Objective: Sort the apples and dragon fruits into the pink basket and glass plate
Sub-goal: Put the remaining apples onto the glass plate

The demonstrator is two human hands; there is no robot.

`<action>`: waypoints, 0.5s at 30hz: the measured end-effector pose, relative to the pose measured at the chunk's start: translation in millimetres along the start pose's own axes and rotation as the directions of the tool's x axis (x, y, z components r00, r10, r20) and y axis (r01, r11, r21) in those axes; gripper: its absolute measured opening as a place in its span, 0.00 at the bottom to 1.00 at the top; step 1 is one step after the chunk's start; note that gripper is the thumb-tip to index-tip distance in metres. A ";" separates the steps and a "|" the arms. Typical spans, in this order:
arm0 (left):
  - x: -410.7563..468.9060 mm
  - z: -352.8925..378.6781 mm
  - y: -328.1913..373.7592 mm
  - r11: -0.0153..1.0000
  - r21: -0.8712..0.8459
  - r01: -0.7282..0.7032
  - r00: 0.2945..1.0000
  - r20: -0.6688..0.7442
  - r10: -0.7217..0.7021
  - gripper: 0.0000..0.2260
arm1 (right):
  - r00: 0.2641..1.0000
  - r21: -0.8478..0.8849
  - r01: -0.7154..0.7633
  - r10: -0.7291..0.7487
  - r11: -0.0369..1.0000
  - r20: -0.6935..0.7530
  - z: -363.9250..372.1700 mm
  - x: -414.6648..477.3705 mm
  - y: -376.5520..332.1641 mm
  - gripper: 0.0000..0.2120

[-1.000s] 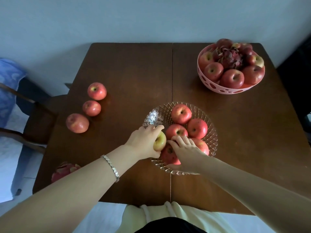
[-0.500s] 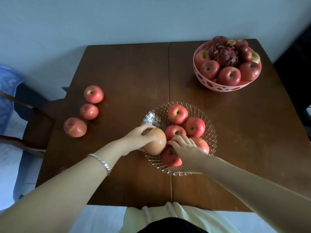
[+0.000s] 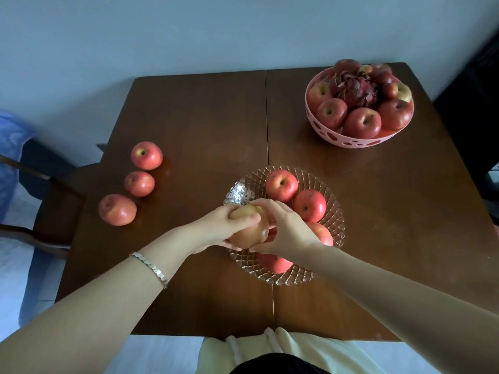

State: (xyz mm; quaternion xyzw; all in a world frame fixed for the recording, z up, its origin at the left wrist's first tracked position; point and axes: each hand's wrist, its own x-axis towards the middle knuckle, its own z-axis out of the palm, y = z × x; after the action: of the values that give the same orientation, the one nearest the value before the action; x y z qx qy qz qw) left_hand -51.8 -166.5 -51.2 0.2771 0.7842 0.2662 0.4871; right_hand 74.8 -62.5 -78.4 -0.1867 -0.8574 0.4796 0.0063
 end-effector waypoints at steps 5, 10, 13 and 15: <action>7.2 0.5 -3.4 0.941 0.319 -0.117 0.991 -0.020 0.130 0.24 | 0.999 -0.076 0.008 -0.006 0.997 0.034 -3.7 0.3 9.0 0.35; 24.1 2.3 -14.0 0.597 0.717 -0.360 0.933 0.293 0.211 0.33 | 0.994 -0.255 -0.111 0.112 0.961 -0.009 -15.9 -2.3 30.3 0.27; 28.1 1.6 -18.8 0.651 0.690 -0.316 0.948 0.259 0.186 0.34 | 0.990 -0.290 -0.131 0.140 0.948 0.009 -13.9 -4.8 33.0 0.27; 28.0 1.8 -24.5 0.688 0.675 -0.266 0.964 0.192 0.184 0.36 | 0.989 -0.340 -0.124 0.142 0.932 0.030 -13.0 -5.0 30.3 0.29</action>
State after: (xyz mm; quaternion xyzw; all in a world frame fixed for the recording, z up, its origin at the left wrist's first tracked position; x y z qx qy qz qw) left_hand -64.9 -164.1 -85.9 0.5478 0.7586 -0.0055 0.3528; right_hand 91.4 -39.2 -95.6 -0.2296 -0.9121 0.3298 -0.0814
